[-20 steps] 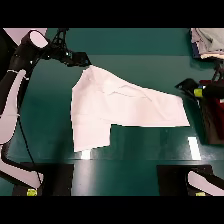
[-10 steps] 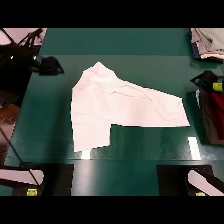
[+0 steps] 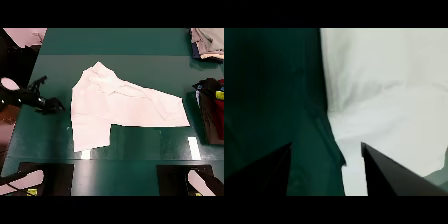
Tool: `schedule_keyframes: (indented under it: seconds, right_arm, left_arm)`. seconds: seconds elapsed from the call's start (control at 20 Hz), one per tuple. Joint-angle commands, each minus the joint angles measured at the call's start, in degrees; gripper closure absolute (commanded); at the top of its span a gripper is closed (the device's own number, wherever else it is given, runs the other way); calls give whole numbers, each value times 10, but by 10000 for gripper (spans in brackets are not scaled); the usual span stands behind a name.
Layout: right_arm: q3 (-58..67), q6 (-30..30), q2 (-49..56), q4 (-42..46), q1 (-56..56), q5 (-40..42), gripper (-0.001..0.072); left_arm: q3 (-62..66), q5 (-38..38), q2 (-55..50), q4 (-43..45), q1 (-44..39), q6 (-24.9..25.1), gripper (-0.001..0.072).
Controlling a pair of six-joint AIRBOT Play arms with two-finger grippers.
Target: Fold the shirts.
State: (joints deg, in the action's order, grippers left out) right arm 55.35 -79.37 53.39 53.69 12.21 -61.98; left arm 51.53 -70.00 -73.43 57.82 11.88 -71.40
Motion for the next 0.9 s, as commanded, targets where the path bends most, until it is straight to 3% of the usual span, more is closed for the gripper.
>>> schedule_keyframes:
  seconds: [0.0, 0.1, 0.2, 0.65, 0.7, 0.75, 0.85]
  right_arm:
    - [-4, 0, -5, -2, 0, -8, 385]
    - [-4, 0, -5, -2, 0, -12, 385]
    - [-4, 0, -5, -2, 0, -12, 385]
    - [-4, 0, -5, -1, 0, -14, 385]
    - [-4, 0, -5, 0, 1, -17, 385]
    - [-4, 0, -5, 1, 1, -22, 385]
    - [-4, 0, -5, 19, 3, -47, 385]
  left_arm:
    - [-71, 64, 7, -39, 2, 46, 205]
    - [-84, 78, 7, -74, -2, 90, 206]
    - [-93, 95, 7, -74, -20, 104, 206]
    - [-97, 153, 6, -77, -90, 79, 225]
    - [-95, 149, 6, -77, -90, 68, 466]
    - [-94, 148, 6, -81, -90, 69, 635]
    - [-91, 134, 10, -92, -90, 69, 680]
